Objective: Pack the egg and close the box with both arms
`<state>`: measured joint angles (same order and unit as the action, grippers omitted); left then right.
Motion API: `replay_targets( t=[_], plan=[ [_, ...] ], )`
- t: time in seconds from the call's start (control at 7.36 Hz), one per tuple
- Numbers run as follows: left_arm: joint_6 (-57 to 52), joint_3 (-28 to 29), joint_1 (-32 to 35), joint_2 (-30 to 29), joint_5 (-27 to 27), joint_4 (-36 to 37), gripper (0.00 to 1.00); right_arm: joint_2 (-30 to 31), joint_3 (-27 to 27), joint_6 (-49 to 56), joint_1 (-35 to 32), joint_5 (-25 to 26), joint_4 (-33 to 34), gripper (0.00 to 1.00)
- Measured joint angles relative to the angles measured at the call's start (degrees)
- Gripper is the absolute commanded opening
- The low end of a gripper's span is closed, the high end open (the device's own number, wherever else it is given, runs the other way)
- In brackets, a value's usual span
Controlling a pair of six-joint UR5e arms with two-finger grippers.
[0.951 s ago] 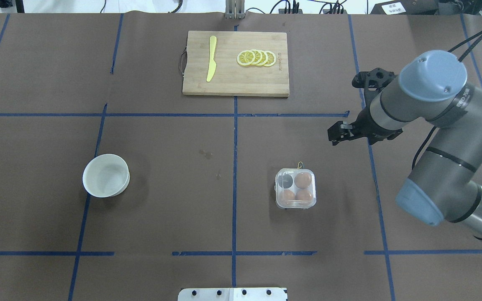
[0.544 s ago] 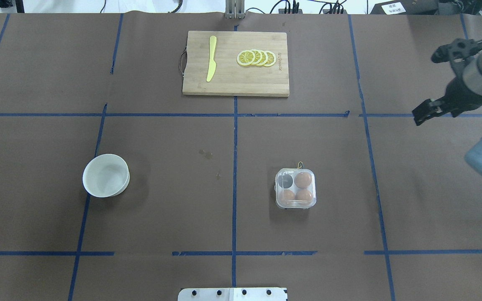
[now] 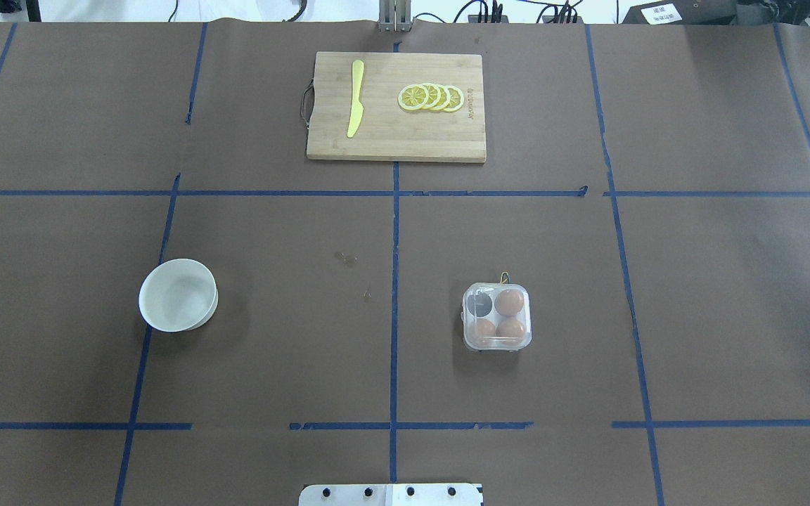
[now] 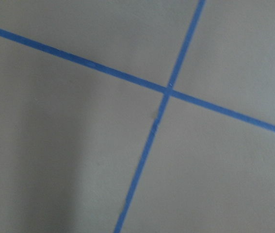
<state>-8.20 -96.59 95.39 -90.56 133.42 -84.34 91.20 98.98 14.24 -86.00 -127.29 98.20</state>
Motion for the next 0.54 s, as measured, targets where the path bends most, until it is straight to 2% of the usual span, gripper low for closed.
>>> replay_targets(
  t=[0.27,0.54],
  plan=[
    [0.0,0.4,-0.1,0.7,0.0,-2.2,1.0,4.2,-1.4,1.7,-5.0,-0.6,-1.6,1.0],
    [0.1,0.5,-0.2,0.9,0.0,-2.7,1.0,5.5,-2.0,2.0,-6.5,-1.4,-3.3,1.0]
  ],
)
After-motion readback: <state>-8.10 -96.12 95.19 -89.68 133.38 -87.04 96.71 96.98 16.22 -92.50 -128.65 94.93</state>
